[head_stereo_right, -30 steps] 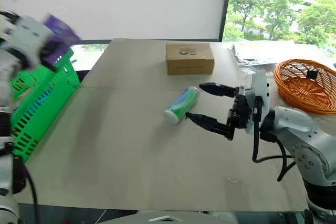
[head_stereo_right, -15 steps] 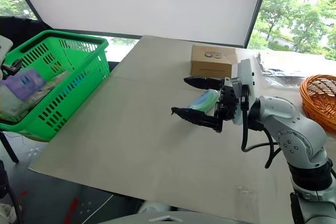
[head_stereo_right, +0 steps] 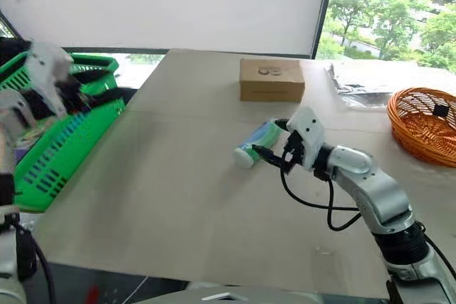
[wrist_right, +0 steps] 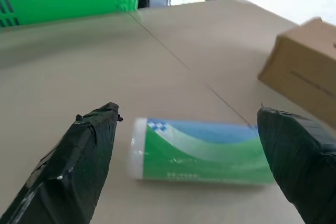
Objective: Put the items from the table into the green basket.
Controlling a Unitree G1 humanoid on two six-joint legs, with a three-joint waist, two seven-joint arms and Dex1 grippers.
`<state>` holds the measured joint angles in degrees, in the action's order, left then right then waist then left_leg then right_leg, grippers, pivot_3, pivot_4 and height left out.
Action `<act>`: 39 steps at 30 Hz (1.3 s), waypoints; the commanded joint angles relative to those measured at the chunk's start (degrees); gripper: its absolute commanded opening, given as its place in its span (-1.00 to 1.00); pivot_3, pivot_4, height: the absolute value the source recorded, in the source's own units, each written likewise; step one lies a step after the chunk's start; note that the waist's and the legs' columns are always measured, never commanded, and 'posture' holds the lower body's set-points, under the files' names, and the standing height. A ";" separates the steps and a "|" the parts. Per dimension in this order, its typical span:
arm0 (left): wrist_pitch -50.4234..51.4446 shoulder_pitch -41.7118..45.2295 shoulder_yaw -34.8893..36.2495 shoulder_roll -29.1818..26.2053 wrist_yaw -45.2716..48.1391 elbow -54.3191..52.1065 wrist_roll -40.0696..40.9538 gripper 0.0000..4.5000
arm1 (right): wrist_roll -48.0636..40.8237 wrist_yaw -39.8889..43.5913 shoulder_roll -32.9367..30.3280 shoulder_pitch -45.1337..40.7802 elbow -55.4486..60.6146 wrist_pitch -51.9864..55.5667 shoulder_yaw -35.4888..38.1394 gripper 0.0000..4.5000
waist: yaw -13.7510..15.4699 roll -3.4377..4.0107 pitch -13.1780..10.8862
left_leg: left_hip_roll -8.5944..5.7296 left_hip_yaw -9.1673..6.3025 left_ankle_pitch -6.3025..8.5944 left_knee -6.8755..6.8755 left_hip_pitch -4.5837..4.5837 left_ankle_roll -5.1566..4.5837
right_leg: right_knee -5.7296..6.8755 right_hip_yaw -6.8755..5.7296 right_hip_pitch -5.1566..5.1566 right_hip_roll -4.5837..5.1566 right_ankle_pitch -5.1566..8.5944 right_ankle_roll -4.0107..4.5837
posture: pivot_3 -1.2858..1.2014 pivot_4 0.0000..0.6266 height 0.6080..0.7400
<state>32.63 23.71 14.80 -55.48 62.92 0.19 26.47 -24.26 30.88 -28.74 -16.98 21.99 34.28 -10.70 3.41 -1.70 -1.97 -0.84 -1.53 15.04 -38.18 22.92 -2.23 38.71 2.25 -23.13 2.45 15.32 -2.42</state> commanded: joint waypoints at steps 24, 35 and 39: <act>15.94 16.43 -32.19 38.43 -34.14 13.10 -17.74 0.48 | -13.41 13.28 -10.95 25.58 15.44 -5.90 25.21 1.00 | -4.17 0.75 0.01 | 0.01 0.04 -0.04 -0.30 -1.10 -0.07 | 0.04 0.08 1.20 -0.80 0.00 -0.13 | -0.04 -1.00 1.00; 25.00 10.26 -28.43 43.49 -43.77 11.00 -20.63 0.48 | -11.48 15.87 -13.85 27.32 12.88 -8.23 28.03 1.00 | -4.39 1.30 0.62 | 0.02 0.06 -0.04 -0.31 -1.31 -0.08 | -0.20 0.12 1.49 -0.79 0.00 -0.20 | -0.04 -1.00 1.00; 27.26 7.82 -26.04 44.91 -44.87 8.81 -19.37 0.11 | -10.95 16.23 -14.02 26.43 11.98 -8.62 27.63 1.00 | -4.79 1.48 0.79 | 0.04 0.08 -0.04 -0.20 -1.56 -0.08 | -0.20 0.22 1.62 -0.89 0.12 -0.40 | -0.03 -1.00 1.00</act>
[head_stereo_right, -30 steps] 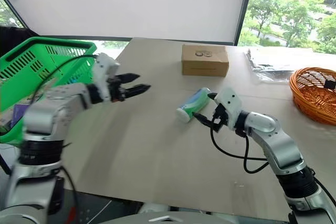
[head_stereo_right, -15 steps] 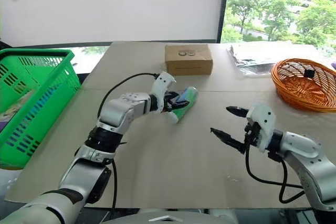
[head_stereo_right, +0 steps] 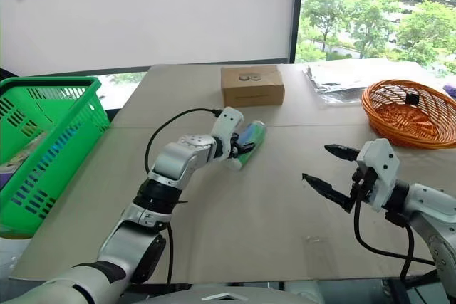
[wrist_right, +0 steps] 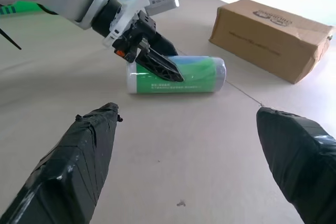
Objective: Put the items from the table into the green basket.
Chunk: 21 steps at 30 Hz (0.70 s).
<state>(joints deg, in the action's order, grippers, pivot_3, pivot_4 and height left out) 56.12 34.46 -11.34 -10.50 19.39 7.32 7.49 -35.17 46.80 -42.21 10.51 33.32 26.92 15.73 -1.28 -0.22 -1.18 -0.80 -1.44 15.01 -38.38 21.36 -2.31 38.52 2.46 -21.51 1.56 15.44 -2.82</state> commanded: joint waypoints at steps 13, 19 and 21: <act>3.85 -5.37 1.11 1.41 -3.01 0.76 -0.68 -0.29 | 1.30 0.15 0.29 -1.26 1.08 -2.05 -1.22 1.00 | -0.94 0.04 0.06 | 0.04 -0.04 0.04 0.25 -0.69 0.00 | -0.54 0.01 0.77 0.02 0.16 0.12 | -0.02 -1.00 1.00; 0.41 -3.14 5.69 2.23 -3.06 -2.46 1.32 -0.29 | 1.69 -0.06 0.87 -1.97 1.19 -2.24 -2.39 1.00 | -0.85 0.02 -0.02 | 0.02 -0.13 0.06 0.27 -0.67 -0.01 | -0.56 0.05 0.77 0.20 0.17 0.14 | -0.02 -1.00 1.00; 1.08 -2.32 7.41 2.12 -2.30 -3.99 2.81 -0.29 | 1.49 -0.20 1.25 -2.83 1.14 -2.11 -2.90 1.00 | -0.84 -0.01 -0.16 | 0.03 -0.20 0.06 0.27 -0.63 -0.01 | -0.56 0.03 0.75 0.23 0.17 0.14 | -0.01 -1.00 1.00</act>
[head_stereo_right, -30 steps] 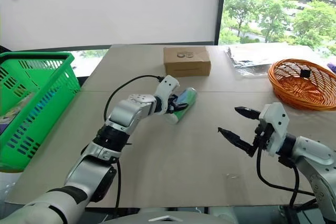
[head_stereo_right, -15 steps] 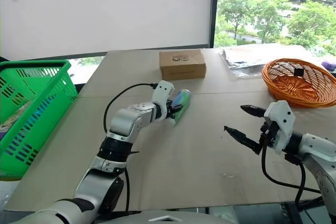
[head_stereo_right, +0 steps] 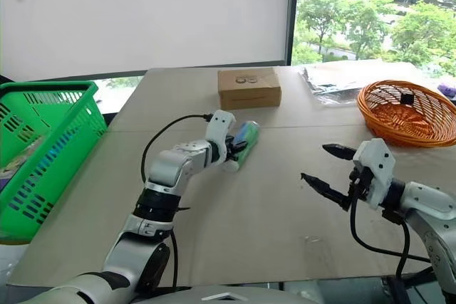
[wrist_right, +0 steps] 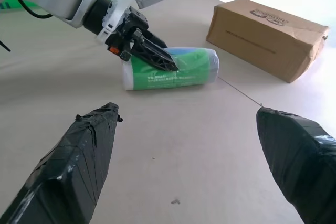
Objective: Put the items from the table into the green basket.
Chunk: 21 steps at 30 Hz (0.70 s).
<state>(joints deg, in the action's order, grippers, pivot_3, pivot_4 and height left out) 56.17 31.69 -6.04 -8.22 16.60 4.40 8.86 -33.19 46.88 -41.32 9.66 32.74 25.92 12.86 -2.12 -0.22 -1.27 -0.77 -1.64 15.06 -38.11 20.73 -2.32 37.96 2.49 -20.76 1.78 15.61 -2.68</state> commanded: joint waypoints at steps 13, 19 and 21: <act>3.82 4.42 7.89 -5.45 1.93 -10.76 5.30 -0.29 | -1.74 0.45 1.42 -6.41 0.71 -0.43 -1.75 1.00 | 1.23 -0.51 -0.77 | -0.05 -0.15 -0.01 -0.07 1.35 0.04 | 0.02 -0.08 -1.21 0.22 -0.33 0.06 | 0.03 -1.00 1.00; -0.34 6.47 9.39 -8.19 -0.67 -13.24 3.54 -0.29 | -6.44 -0.47 2.96 -10.74 1.48 1.75 -2.06 1.00 | 2.96 -0.53 -0.82 | -0.06 -0.18 0.01 0.04 1.38 0.05 | -0.02 -0.11 -1.28 0.26 -0.32 0.08 | 0.06 -1.00 1.00; -1.91 8.23 11.35 -9.80 -2.47 -13.75 2.39 -0.29 | -8.72 -1.18 3.63 -12.90 1.53 3.16 -2.16 1.00 | 3.07 -0.65 -0.91 | -0.07 -0.18 0.00 0.02 1.42 0.05 | -0.03 -0.12 -1.30 0.27 -0.33 0.08 | 0.07 -1.00 1.00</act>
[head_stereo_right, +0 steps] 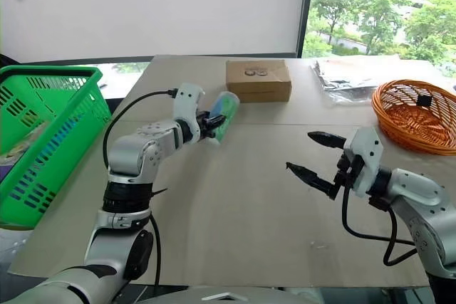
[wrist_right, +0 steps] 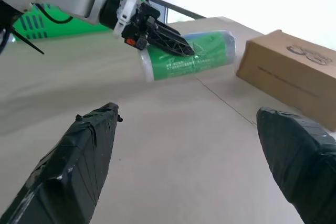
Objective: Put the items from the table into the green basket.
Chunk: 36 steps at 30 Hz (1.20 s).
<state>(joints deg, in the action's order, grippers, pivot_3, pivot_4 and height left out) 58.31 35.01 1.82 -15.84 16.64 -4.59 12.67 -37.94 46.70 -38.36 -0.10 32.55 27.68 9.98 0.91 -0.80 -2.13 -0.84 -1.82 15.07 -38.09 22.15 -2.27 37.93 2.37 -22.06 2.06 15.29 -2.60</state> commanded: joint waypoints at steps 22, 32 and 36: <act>-9.25 -4.46 23.91 -33.47 -5.67 -1.29 -10.02 -0.29 | -14.29 2.30 5.79 -21.40 -5.02 6.47 -5.28 1.00 | 8.11 -0.84 0.01 | -0.08 -0.19 -0.06 0.44 0.58 0.13 | -0.06 -0.36 -0.76 0.30 -0.08 0.15 | 0.23 -1.00 1.00; -11.41 -2.96 23.16 -32.37 -7.45 1.80 -10.18 0.98 | -13.38 1.59 5.29 -19.50 -3.45 6.47 -4.95 1.00 | 9.68 -0.98 0.10 | -0.08 -0.16 0.08 0.45 0.76 0.36 | -0.05 -0.50 -0.91 0.44 -0.10 0.18 | 0.21 -1.00 1.00; -15.09 -1.77 22.49 -31.77 -6.31 2.70 -8.93 0.98 | -12.64 1.20 5.28 -18.41 -3.43 6.08 -4.66 1.00 | 9.34 -0.98 0.10 | -0.08 -0.16 0.06 0.46 0.76 0.33 | -0.02 -0.53 -0.91 0.42 -0.10 0.19 | 0.20 -1.00 1.00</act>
<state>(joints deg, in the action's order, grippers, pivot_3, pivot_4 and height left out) 46.52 31.44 24.19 -47.68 9.79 -1.11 3.37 -50.68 48.21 -32.74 -18.64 27.44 34.84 4.16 10.25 -1.78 -2.03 -0.92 -1.98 15.11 -37.62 22.91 -1.97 37.92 1.85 -22.97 2.48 15.18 -2.41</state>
